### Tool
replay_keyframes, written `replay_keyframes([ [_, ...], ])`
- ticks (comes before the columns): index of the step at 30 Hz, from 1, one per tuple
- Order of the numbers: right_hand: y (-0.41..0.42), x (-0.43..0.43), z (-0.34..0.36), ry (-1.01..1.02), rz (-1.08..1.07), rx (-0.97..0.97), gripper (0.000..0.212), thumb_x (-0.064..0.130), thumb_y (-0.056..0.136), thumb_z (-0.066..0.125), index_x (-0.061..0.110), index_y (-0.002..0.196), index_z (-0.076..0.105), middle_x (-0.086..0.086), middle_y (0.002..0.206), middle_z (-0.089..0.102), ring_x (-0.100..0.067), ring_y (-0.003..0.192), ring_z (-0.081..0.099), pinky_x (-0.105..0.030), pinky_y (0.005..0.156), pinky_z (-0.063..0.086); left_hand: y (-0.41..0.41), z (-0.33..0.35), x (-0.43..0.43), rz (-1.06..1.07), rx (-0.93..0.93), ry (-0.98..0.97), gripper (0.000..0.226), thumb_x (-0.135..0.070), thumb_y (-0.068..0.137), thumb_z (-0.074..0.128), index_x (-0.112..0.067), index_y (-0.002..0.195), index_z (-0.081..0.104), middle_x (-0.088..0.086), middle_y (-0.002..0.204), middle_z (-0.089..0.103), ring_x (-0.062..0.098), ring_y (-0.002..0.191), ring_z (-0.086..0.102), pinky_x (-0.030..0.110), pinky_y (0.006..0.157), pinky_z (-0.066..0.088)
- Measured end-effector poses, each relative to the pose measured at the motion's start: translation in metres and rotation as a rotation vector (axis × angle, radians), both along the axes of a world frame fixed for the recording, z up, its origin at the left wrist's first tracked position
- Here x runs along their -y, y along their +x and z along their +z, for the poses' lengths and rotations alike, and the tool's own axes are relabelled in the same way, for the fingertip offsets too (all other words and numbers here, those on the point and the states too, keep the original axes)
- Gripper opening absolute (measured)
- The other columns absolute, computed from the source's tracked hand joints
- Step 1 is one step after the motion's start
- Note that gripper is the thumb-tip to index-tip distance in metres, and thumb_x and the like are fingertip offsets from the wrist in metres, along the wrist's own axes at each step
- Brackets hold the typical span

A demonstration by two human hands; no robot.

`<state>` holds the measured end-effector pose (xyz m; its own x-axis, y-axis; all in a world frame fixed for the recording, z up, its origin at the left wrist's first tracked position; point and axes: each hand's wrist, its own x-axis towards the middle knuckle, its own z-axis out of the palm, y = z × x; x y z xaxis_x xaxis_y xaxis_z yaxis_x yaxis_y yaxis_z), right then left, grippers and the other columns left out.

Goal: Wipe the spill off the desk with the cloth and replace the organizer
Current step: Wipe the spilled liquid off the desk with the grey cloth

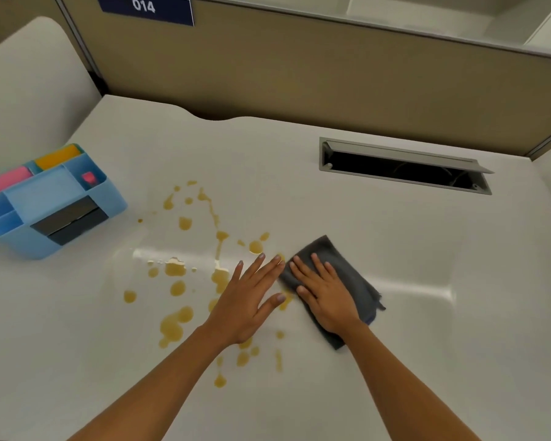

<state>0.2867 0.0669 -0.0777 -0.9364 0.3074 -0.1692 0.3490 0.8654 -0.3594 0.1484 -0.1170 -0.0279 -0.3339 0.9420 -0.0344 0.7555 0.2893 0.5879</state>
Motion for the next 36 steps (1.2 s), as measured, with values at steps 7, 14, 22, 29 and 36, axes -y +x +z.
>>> replay_keyframes([
  [7,0.041,0.065,-0.002,-0.060,0.321,0.021,0.049,0.050,0.105,0.015,0.045,0.152,0.004,0.028,0.159,0.001,-0.007,0.149,-0.013,-0.027,0.118,-0.016,-0.013,0.000,0.001,0.052,-0.010,-0.010,0.064,-0.060,0.095,0.013,-0.032,0.153,0.008,-0.019,0.160,0.004,-0.001,0.146,-0.012,0.037,0.121,-0.005],
  [14,0.090,0.010,0.013,-0.113,0.464,0.120,0.047,0.047,0.106,0.022,0.048,0.151,0.012,0.034,0.157,0.009,-0.004,0.150,-0.002,-0.025,0.119,-0.010,-0.033,-0.008,0.032,0.134,-0.018,-0.054,0.064,-0.063,0.095,0.013,-0.036,0.152,0.002,-0.022,0.159,0.001,-0.003,0.145,-0.014,0.039,0.121,-0.005],
  [22,-0.015,-0.060,0.009,-0.010,0.065,-0.033,0.047,0.048,0.104,0.021,0.043,0.150,0.018,0.027,0.157,0.016,-0.007,0.150,0.002,-0.021,0.120,-0.006,-0.044,-0.011,0.051,0.199,-0.010,-0.070,0.064,-0.064,0.094,0.010,-0.036,0.151,0.000,-0.022,0.159,-0.002,-0.003,0.144,-0.017,0.040,0.121,-0.006],
  [29,-0.079,-0.009,0.001,-0.038,0.117,-0.055,0.048,0.041,0.106,0.026,0.043,0.151,0.013,0.030,0.158,0.006,-0.005,0.150,-0.007,-0.031,0.123,-0.003,-0.044,-0.009,0.046,0.205,-0.006,-0.019,0.063,-0.062,0.095,0.013,-0.035,0.152,0.003,-0.021,0.159,0.001,-0.003,0.144,-0.015,0.035,0.120,-0.009],
  [36,-0.017,0.056,-0.003,-0.112,0.411,-0.031,0.047,0.049,0.106,0.017,0.045,0.152,0.010,0.031,0.158,0.005,-0.006,0.150,-0.007,-0.026,0.119,-0.010,-0.046,-0.017,0.054,0.165,-0.069,-0.036,0.063,-0.062,0.097,0.010,-0.034,0.153,0.002,-0.021,0.160,-0.002,0.000,0.145,-0.015,0.033,0.119,-0.013],
])
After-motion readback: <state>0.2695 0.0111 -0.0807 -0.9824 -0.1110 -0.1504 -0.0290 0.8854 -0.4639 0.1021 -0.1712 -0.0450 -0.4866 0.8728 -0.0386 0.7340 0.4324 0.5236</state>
